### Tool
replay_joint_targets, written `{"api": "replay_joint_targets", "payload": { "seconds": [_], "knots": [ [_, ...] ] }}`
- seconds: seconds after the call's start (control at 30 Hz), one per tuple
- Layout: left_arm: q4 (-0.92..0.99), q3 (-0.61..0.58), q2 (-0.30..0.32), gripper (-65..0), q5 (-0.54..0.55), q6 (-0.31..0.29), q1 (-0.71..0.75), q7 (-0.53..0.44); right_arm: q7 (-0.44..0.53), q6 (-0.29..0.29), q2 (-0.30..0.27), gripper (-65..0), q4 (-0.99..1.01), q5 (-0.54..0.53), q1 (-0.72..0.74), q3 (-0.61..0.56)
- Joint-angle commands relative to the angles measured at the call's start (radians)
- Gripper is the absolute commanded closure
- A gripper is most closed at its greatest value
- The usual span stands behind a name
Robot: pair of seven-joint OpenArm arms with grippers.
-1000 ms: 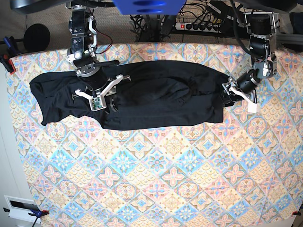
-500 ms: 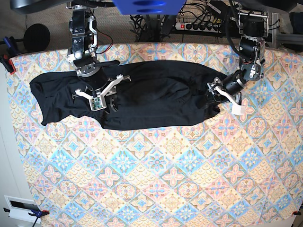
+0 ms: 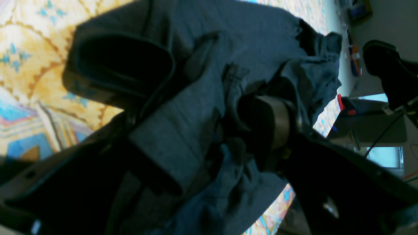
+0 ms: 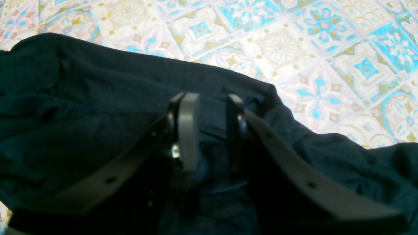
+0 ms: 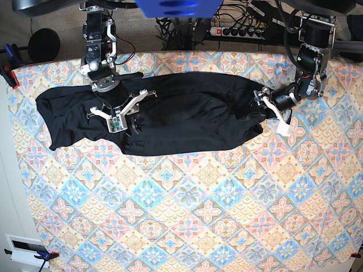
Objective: Layout the t-shirt on the table in an organized manner, then fold the t-shirt properly
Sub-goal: 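Release the shirt end with the left gripper and regrasp it, then fold the shirt end with the left gripper toward the right gripper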
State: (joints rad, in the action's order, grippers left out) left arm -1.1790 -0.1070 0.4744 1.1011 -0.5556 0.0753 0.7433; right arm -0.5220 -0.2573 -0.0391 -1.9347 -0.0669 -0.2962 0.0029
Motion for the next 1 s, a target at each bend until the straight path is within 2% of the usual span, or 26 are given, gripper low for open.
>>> {"api": "replay_joint_targets", "payload": {
  "seconds": [0.0, 0.13, 0.2, 0.27, 0.4, 0.43, 0.57, 0.67, 0.83, 0.9, 0.97],
  "knots": [
    [0.027, -0.024, 0.013, -41.7, -0.183, 0.099, 0.048, 0.207, 0.024, 0.0, -0.003, -14.3, -0.018, -0.011, 0.007, 0.003],
    [0.027, -0.026, 0.013, -40.8, -0.184, 0.099, 0.048, 0.207, 0.024, 0.0, -0.003, -14.2, -0.018, -0.009, 0.007, 0.004],
    [0.027, -0.026, 0.01, -36.7, -0.184, 0.098, 0.047, 0.207, 0.024, 0.002, -0.003, -14.2, -0.018, -0.007, 0.01, 0.015],
    [0.027, -0.026, 0.008, -28.7, -0.18, 0.098, 0.045, 0.206, 0.024, 0.002, -0.002, -14.2, -0.018, -0.007, 0.013, 0.062],
    [0.026, -0.024, 0.005, -4.0, -0.184, 0.098, 0.027, 0.198, 0.023, 0.002, -0.002, -14.2, -0.018, -0.009, 0.016, 0.171],
    [0.027, -0.024, 0.005, 0.0, -0.186, 0.098, 0.021, 0.198, 0.02, 0.002, -0.002, -14.2, -0.018, -0.011, 0.016, 0.204],
    [0.024, -0.024, 0.005, -0.9, -0.178, 0.098, 0.007, 0.201, 0.02, 0.002, -0.002, -14.3, -0.018, -0.011, 0.016, 0.303],
    [-0.049, -0.027, 0.005, 0.0, -0.18, 0.098, -0.002, 0.206, 0.02, 0.002, -0.002, -14.4, -0.018, -0.011, 0.016, 0.386],
    [-0.206, -0.112, 0.007, 0.0, -0.178, 0.021, -0.013, 0.207, 0.02, 0.002, -0.002, -14.4, -0.016, -0.012, 0.016, 0.49],
    [-0.246, -0.153, 0.004, 0.0, -0.177, 0.007, -0.042, 0.207, 0.02, 0.002, -0.002, -14.4, -0.016, -0.012, 0.016, 0.512],
    [-0.261, -0.213, -0.026, 0.0, -0.177, 0.007, -0.084, 0.207, 0.02, 0.002, -0.002, -14.4, -0.016, -0.012, 0.016, 0.529]
  ]
}}
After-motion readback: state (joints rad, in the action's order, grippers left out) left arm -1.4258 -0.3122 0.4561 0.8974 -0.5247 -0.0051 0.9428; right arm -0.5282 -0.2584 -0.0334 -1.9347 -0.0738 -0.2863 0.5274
